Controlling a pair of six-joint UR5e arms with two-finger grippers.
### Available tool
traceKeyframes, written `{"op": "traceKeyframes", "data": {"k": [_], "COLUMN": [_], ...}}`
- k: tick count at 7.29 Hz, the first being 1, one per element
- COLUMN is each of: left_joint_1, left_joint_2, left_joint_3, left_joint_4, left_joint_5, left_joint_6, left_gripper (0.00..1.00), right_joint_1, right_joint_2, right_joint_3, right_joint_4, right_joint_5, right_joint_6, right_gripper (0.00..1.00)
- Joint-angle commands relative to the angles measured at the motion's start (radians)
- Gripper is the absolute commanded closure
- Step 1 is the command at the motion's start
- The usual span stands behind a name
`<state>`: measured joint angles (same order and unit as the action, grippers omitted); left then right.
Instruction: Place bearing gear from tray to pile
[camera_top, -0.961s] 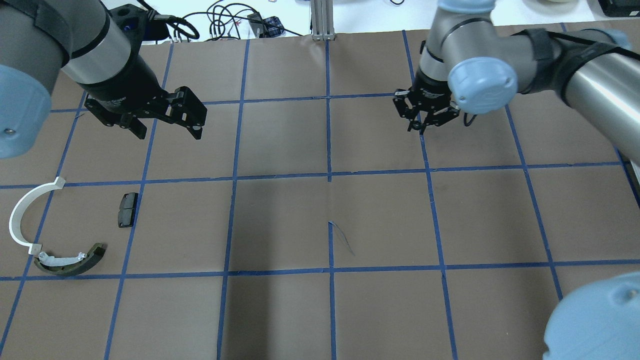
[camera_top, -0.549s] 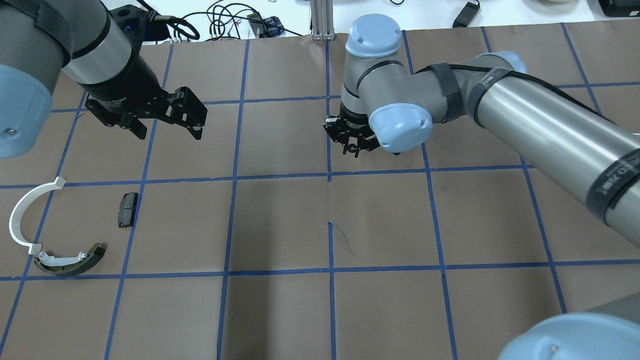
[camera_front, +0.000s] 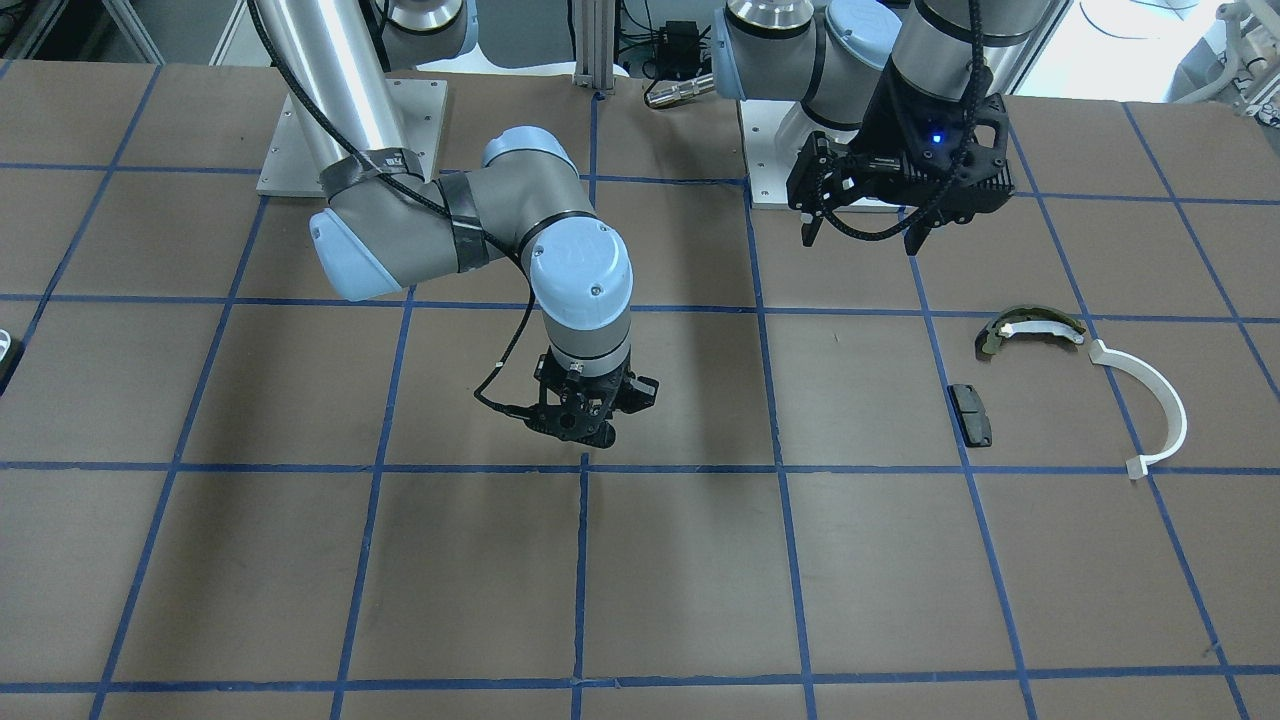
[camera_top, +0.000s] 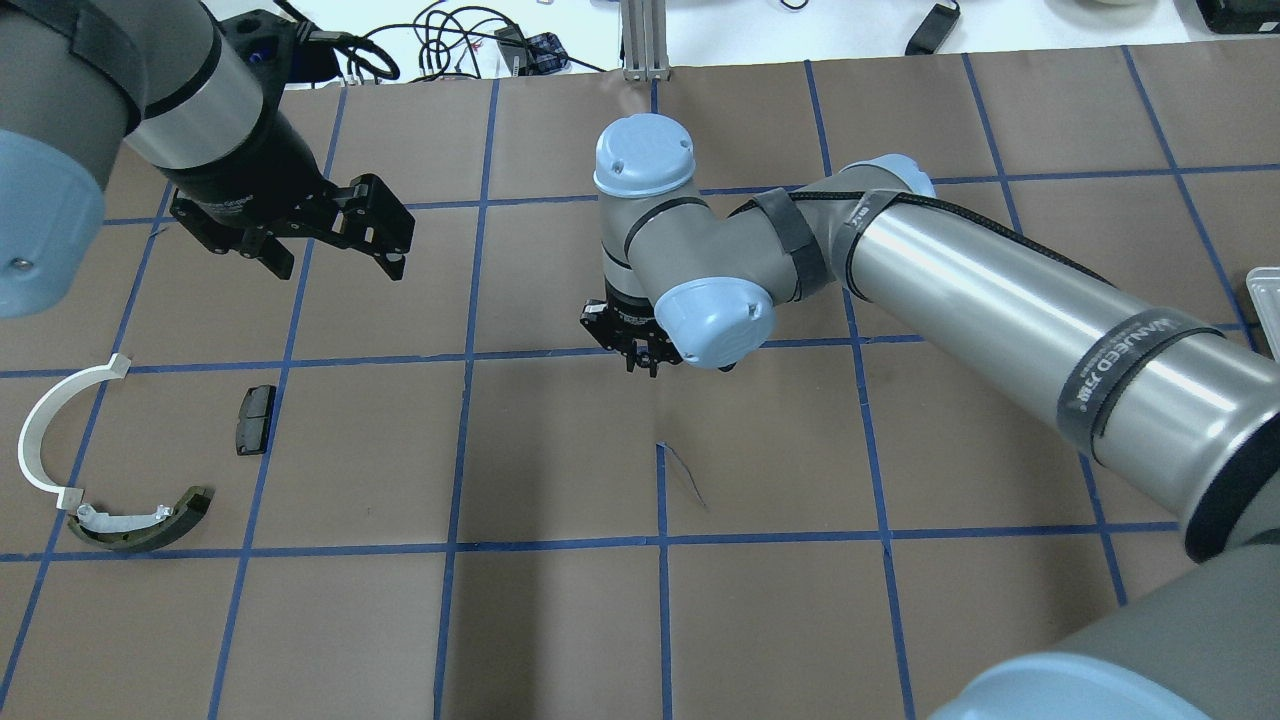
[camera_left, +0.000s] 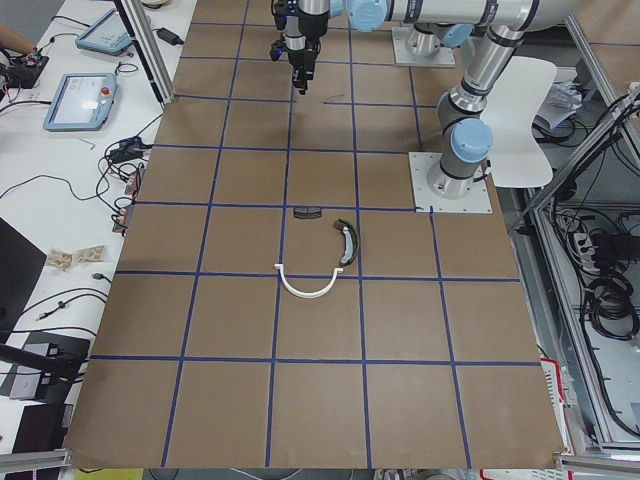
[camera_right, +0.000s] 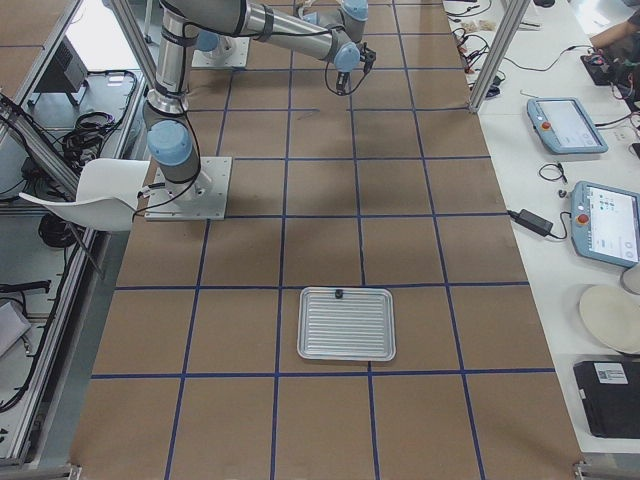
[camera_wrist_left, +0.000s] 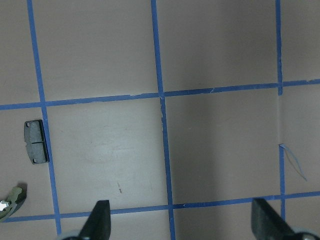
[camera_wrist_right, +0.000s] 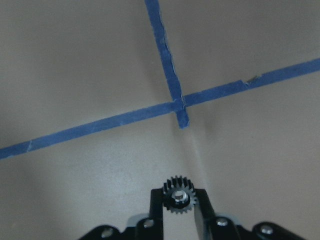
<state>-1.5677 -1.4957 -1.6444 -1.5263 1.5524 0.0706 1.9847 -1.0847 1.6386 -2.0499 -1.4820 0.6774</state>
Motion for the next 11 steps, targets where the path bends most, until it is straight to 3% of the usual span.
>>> {"op": "traceKeyframes", "data": {"k": [1,2,3,4,5,6,8,11], "left_joint_1": [0.0,0.0,-0.002,-0.002,-0.002,-0.002,-0.015,-0.202], "left_joint_2": [0.0,-0.001,0.0,-0.001,-0.015,-0.043,-0.15,-0.321], "left_joint_3": [0.0,0.0,0.0,-0.002,-0.006,-0.043,-0.177,-0.212], "left_joint_4": [0.0,0.0,-0.003,-0.003,-0.003,0.009,0.336,0.516], "left_joint_5": [0.0,0.0,0.0,0.0,0.0,-0.012,-0.018,-0.005], "left_joint_6": [0.0,-0.002,-0.003,-0.005,-0.009,-0.027,-0.115,-0.334], "left_gripper": [0.0,0.0,0.0,0.0,0.0,0.0,0.0,0.0], "right_joint_1": [0.02,0.026,0.026,0.025,0.01,-0.041,-0.256,-0.549], "right_joint_2": [0.019,0.02,0.019,0.012,-0.004,-0.027,-0.133,-0.205], "right_joint_3": [0.02,0.024,0.032,0.03,0.024,0.006,0.013,0.012], "right_joint_4": [-0.018,-0.024,-0.05,-0.07,-0.082,-0.081,-0.03,0.075], "right_joint_5": [0.046,0.046,0.045,0.036,0.026,0.019,0.029,0.023], "right_joint_6": [0.002,-0.005,-0.004,-0.01,-0.024,-0.159,-0.38,-1.091], "right_gripper": [1.0,0.42,0.15,0.0,0.0,0.0,0.0,0.0]}}
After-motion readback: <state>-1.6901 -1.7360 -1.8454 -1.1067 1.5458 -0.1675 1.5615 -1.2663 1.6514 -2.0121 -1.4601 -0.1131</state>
